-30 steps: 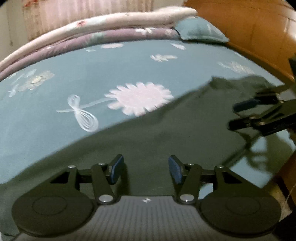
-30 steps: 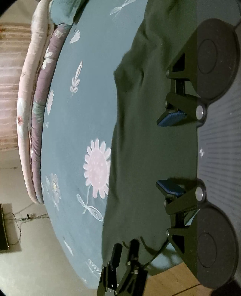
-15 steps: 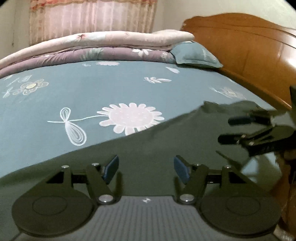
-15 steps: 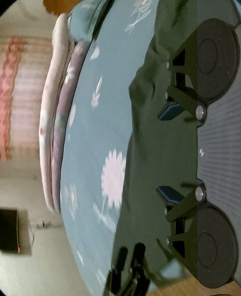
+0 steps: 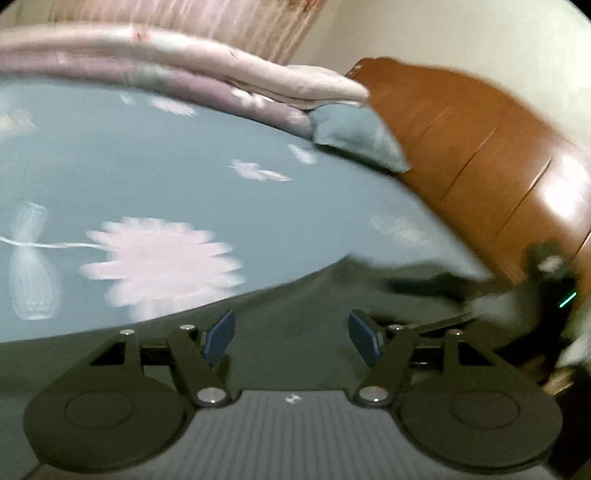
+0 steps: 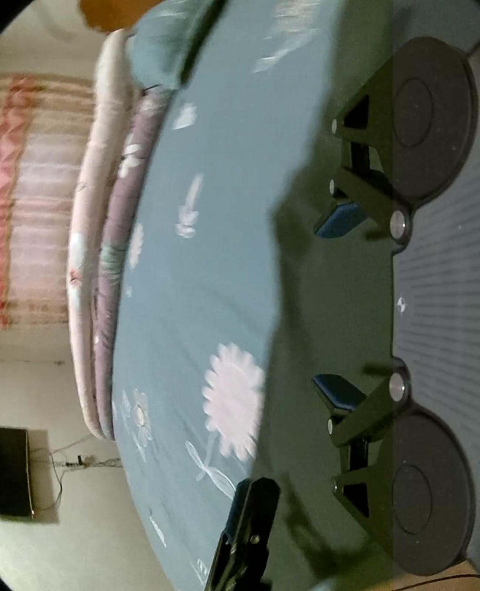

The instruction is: Fold clothes

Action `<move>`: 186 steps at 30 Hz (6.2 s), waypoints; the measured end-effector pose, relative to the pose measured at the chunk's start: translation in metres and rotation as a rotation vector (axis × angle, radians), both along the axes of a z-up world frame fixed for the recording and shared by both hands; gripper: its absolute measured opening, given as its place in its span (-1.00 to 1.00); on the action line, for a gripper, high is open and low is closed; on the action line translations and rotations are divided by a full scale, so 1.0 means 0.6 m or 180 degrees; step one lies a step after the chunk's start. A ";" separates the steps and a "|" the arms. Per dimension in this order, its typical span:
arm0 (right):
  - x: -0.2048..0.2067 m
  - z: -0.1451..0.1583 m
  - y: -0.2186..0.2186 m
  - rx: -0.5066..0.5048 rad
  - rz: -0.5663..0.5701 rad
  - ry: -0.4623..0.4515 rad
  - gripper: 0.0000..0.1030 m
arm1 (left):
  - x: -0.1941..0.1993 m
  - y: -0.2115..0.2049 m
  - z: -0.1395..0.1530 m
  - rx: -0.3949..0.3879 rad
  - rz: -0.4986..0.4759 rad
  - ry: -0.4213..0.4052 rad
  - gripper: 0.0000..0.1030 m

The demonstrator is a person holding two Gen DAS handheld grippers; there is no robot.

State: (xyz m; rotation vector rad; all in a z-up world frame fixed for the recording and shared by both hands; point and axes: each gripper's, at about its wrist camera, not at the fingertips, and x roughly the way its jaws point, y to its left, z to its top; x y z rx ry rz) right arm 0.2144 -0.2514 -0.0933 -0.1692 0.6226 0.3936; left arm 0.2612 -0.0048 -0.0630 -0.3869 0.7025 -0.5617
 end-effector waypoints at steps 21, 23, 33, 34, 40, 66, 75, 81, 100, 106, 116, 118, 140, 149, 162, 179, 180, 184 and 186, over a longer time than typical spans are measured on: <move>0.080 -0.030 -0.078 0.0116 0.0194 0.0515 0.83 | 0.177 -0.082 -0.071 -0.0856 0.0281 0.0774 0.34; 0.076 -0.012 -0.076 0.0178 0.0262 0.0452 0.83 | 0.167 -0.073 -0.059 -0.1009 0.0241 0.0738 0.35; 0.141 -0.025 -0.049 0.0174 0.0440 0.0477 0.84 | 0.191 -0.087 -0.048 -0.1310 0.0123 0.0871 0.39; 0.136 -0.016 -0.052 0.0169 0.0444 0.0426 0.85 | 0.196 -0.090 -0.047 -0.1341 0.0102 0.0889 0.42; 0.086 -0.001 -0.097 0.0344 0.0496 0.0623 0.91 | 0.232 -0.115 -0.049 -0.1496 -0.0044 0.1038 0.46; 0.033 -0.012 -0.175 0.0670 0.0035 0.0644 0.91 | 0.244 -0.205 -0.020 -0.1144 -0.0684 0.1268 0.55; 0.022 -0.029 -0.267 0.0303 -0.0647 0.0576 0.91 | 0.226 -0.229 -0.094 -0.0679 -0.0363 0.1222 0.47; -0.012 -0.028 -0.327 0.0197 -0.1024 0.0592 0.90 | 0.230 -0.228 -0.095 -0.0636 -0.0387 0.1230 0.48; 0.050 -0.015 -0.300 0.0516 -0.0987 0.0463 0.90 | 0.234 -0.239 -0.086 -0.0431 -0.0280 0.1319 0.47; -0.024 0.001 -0.335 0.0414 -0.1051 0.0438 0.97 | 0.205 -0.250 -0.041 -0.0089 -0.0548 0.1088 0.48; -0.075 0.001 -0.367 0.0282 -0.1325 0.0424 0.95 | 0.167 -0.266 -0.005 0.0497 -0.0721 0.0864 0.50; -0.076 0.011 -0.346 0.0340 -0.1212 0.0395 0.96 | 0.158 -0.266 0.003 0.0614 -0.0742 0.0813 0.50; -0.072 -0.012 -0.084 0.0102 -0.0886 0.0433 1.00 | -0.098 -0.057 0.000 0.1912 -0.0086 -0.0052 0.60; -0.104 -0.063 -0.045 0.0105 -0.1014 0.0226 1.00 | -0.186 0.015 -0.070 0.1742 0.0158 -0.0188 0.70; -0.100 -0.066 -0.036 0.0081 -0.1157 0.0222 1.00 | -0.207 0.027 -0.061 0.1382 0.0127 -0.0209 0.72; -0.101 -0.067 -0.035 0.0085 -0.1199 0.0193 1.00 | -0.168 0.157 -0.031 0.1096 0.1011 -0.0163 0.72; -0.101 -0.067 -0.035 0.0083 -0.1203 0.0193 1.00 | -0.159 0.160 -0.026 0.1045 0.1018 -0.0210 0.72; -0.101 -0.066 -0.034 0.0077 -0.1223 0.0196 1.00 | -0.112 0.159 -0.027 0.0779 0.0952 -0.0256 0.72; -0.100 -0.066 -0.033 0.0074 -0.1235 0.0202 1.00 | -0.096 0.164 -0.038 0.0675 0.1011 -0.0207 0.73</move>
